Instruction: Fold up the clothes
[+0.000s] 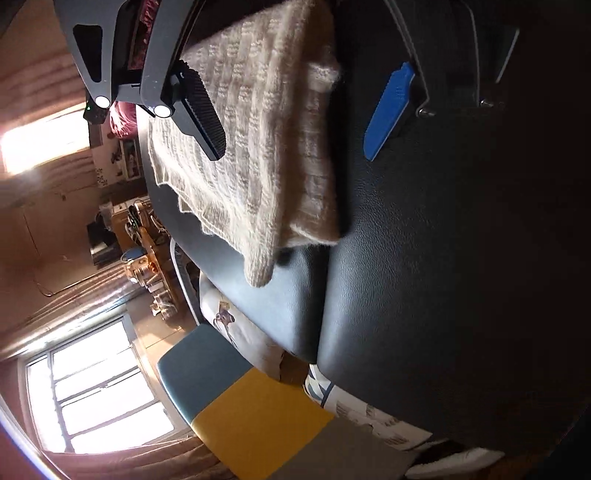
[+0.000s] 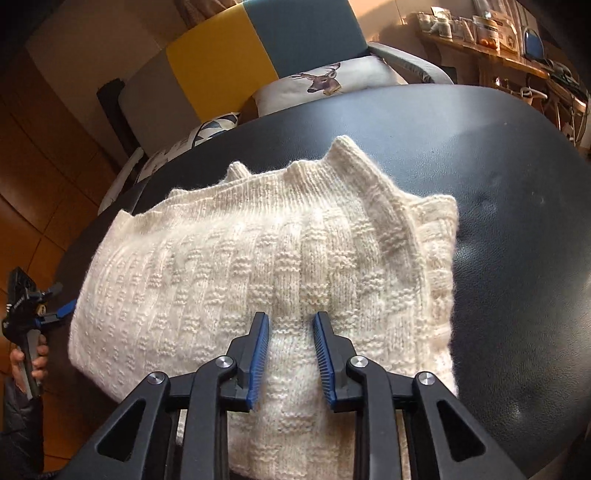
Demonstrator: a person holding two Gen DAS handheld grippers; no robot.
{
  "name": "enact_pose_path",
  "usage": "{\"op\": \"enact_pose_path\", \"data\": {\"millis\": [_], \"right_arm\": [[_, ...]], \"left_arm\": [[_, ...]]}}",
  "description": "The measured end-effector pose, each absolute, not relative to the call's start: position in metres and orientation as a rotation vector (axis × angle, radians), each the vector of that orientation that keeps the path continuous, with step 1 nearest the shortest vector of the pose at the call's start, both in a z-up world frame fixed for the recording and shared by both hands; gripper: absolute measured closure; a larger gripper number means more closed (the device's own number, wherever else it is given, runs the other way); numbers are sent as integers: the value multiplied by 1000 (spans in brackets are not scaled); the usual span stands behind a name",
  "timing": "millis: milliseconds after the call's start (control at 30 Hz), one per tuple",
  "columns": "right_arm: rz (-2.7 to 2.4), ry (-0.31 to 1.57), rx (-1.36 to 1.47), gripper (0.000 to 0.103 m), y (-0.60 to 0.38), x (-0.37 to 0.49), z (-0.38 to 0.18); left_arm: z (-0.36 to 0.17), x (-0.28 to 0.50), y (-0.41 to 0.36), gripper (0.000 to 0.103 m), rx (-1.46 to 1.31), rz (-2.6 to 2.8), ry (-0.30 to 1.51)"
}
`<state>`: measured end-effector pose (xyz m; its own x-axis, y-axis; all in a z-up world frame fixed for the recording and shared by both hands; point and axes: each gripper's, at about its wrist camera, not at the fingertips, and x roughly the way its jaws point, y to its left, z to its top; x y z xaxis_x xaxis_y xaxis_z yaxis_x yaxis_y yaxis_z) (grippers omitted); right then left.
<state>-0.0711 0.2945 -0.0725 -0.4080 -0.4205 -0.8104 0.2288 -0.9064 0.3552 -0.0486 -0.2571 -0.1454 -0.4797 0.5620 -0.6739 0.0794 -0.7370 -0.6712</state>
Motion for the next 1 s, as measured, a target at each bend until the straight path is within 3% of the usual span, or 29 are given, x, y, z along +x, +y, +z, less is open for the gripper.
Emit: {"op": "enact_pose_path", "data": {"millis": [133,500,600,667,767,867,967,1000], "right_arm": [[-2314,-291,1428,78,304,-70,-76],[-2306,-292,1411,78,305,-70,-78],[-2296,-277,1418,78,304,-71,-77],[-2293,-245,1416,77,302,-71,-77],[-2287,-189,1413,77,299,-72,-74],[-2279,-131,1410,77,297,-73,-70],[-2269,-73,1406,77,295,-73,-66],[-2266,-54,1405,77,294,-74,-65]], "left_arm": [[-153,-58,-246,19,-1407,2229,-944],[-160,-81,-201,20,-1450,2235,-801],[-163,-75,-204,40,-1457,2279,-794],[-171,-73,-220,61,-1467,2255,-888],[-177,-73,-229,68,-1482,2208,-958],[-171,-76,-222,67,-1515,2230,-919],[-171,-80,-220,49,-1512,2213,-991],[-171,-81,-219,48,-1500,2233,-997]]}}
